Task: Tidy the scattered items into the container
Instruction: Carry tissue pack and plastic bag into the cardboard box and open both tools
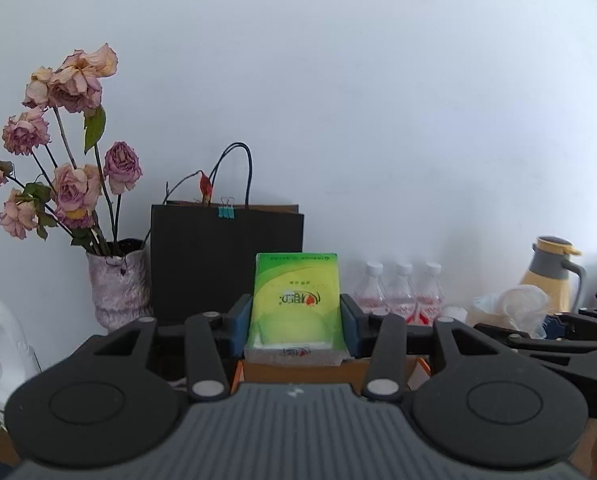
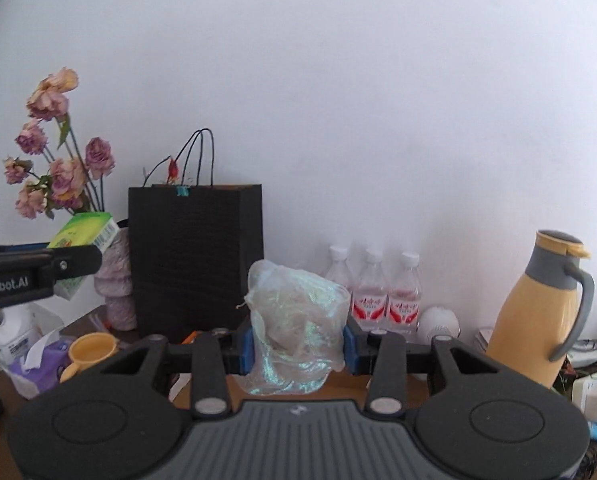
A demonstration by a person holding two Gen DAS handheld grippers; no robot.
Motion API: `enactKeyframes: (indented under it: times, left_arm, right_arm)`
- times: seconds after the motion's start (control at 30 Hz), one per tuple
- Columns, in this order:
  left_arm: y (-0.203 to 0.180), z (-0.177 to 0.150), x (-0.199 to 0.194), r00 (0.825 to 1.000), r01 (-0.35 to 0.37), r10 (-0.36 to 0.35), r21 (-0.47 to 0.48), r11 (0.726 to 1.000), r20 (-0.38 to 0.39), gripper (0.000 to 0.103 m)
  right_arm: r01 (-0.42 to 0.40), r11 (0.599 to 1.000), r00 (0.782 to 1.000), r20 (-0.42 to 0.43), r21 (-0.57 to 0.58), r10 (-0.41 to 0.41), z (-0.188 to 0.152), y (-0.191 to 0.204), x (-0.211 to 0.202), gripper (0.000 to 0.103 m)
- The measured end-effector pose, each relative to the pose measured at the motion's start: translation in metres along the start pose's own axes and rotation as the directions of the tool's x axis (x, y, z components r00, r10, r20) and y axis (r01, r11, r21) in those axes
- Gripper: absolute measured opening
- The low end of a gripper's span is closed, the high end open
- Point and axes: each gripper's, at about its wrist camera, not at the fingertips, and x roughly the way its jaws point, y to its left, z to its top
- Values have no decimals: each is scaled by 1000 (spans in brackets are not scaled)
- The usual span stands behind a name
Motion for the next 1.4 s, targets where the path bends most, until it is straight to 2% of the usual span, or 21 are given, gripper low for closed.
enactKeyframes:
  times: [0.13,0.23,0.33,0.47,0.5,0.57,0.63,0.7,0.77,0.83,0.87,0.97,1.07,1.13,1.2,1.3,1.37,1.4]
  left_arm:
    - [5,10,51,999,0,-1,-33,999,-52,46]
    - [-1,15,87,995,3,-2,8,1000,-104,46]
    - [-7,22,128,982,12,-5,32,999,-189,46]
    - [-10,30,178,954,32,-18,41,999,-301,46]
    - [-9,31,192,940,41,-27,35,999,-339,46]
    - [-6,29,220,900,78,-65,12,997,-432,46]
    - [1,22,249,834,121,-117,-28,992,-539,46]
    - [9,8,273,771,125,-132,-56,991,-623,46]
    - [9,-11,290,727,113,-97,-22,993,-680,46]
    - [10,-37,309,690,71,-26,32,997,-724,46]
    - [9,-53,317,665,57,1,53,997,-747,46]
    - [3,-99,334,584,49,38,82,995,-811,46]
    - [4,-127,345,532,39,40,72,997,-846,46]
    - [5,-137,350,511,34,34,59,998,-859,46]
    - [9,-143,353,497,21,31,47,999,-867,46]
    - [10,-150,357,470,18,23,36,999,-882,48]
    - [11,-154,355,451,33,19,38,999,-892,58]
    - [12,-154,354,447,24,21,36,999,-894,58]
  right_arm:
    - [5,1000,1000,-24,14,-4,24,-17,47,40]
    - [-13,1000,997,-78,7,13,36,-27,83,40]
    - [-24,1000,987,-161,9,25,45,-36,124,40]
    - [-44,998,954,-294,53,58,52,-51,180,40]
    - [-49,996,940,-334,76,72,52,-55,195,40]
    - [-51,992,901,-423,114,95,48,-64,226,40]
    - [-35,992,844,-529,121,94,36,-68,256,40]
    - [-13,994,779,-621,112,81,21,-71,281,39]
    - [8,994,724,-686,109,69,7,-73,300,39]
    - [18,993,684,-725,116,72,-6,-73,313,39]
    - [14,993,663,-744,117,78,-13,-70,319,39]
    - [-5,993,593,-800,114,95,-42,-58,337,39]
    - [8,995,528,-845,101,81,-72,-52,355,39]
    - [22,995,503,-861,92,69,-88,-49,363,40]
    - [34,996,494,-868,87,59,-98,-48,367,44]
    - [45,993,496,-865,110,73,-100,-49,367,50]
    - [51,991,497,-864,124,83,-100,-47,363,54]
    - [51,991,496,-865,122,81,-101,-45,361,56]
